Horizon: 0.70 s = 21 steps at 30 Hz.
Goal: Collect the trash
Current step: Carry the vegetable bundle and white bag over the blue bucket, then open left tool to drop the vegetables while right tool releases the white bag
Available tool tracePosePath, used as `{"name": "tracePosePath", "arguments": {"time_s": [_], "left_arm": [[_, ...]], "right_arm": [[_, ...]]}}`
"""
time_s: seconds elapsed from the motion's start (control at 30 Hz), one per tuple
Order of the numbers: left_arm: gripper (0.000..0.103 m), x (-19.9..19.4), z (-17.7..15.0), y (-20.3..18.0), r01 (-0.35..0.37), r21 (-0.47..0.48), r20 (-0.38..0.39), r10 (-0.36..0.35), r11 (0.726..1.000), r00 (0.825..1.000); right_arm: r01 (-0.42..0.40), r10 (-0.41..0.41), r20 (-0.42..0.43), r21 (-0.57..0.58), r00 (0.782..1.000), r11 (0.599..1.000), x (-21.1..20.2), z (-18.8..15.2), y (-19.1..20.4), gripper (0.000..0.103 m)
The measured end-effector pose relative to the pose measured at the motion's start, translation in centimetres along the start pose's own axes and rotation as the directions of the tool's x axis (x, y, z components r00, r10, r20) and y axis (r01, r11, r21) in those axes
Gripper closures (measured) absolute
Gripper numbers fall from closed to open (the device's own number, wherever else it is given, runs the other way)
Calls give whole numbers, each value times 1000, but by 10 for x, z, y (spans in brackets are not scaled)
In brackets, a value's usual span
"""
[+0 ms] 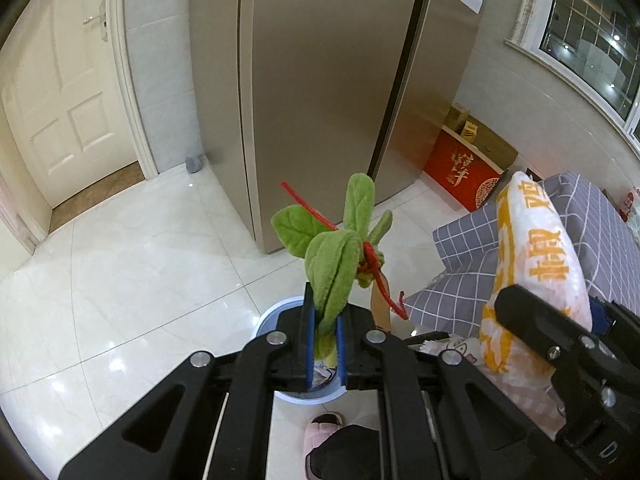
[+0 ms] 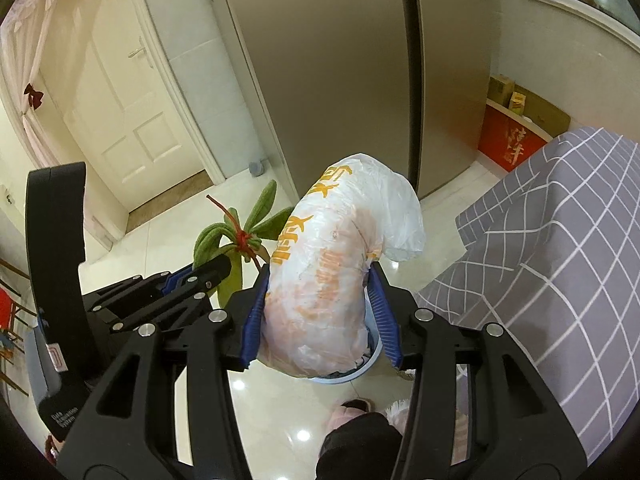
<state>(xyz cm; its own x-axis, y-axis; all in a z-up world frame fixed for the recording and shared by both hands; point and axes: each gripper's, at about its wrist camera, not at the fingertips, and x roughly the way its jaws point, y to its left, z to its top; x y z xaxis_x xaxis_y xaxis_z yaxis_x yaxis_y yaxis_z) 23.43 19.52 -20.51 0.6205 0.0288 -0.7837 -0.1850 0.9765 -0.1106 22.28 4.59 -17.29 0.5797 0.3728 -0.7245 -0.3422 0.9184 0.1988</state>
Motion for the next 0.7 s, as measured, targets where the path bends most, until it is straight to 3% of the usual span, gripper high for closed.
{"name": "tracePosePath", "arguments": {"time_s": [0.2,0.4,0.7], "left_arm": [[90,9,2,5,9,-27,-23,-9,1000,1000],[60,17,4,11,-8,-66,-46,5,998,999],[57,15,3,16,-19,-70,-43,16,997,999]], "right_arm": [[-4,4,8,18,1000,1000,6,-1,-3,55],[-6,6,7,33,1000,999,8,-2,-5,54],[-10,10,-6,32,1000,999,11,-1,-3,54]]}}
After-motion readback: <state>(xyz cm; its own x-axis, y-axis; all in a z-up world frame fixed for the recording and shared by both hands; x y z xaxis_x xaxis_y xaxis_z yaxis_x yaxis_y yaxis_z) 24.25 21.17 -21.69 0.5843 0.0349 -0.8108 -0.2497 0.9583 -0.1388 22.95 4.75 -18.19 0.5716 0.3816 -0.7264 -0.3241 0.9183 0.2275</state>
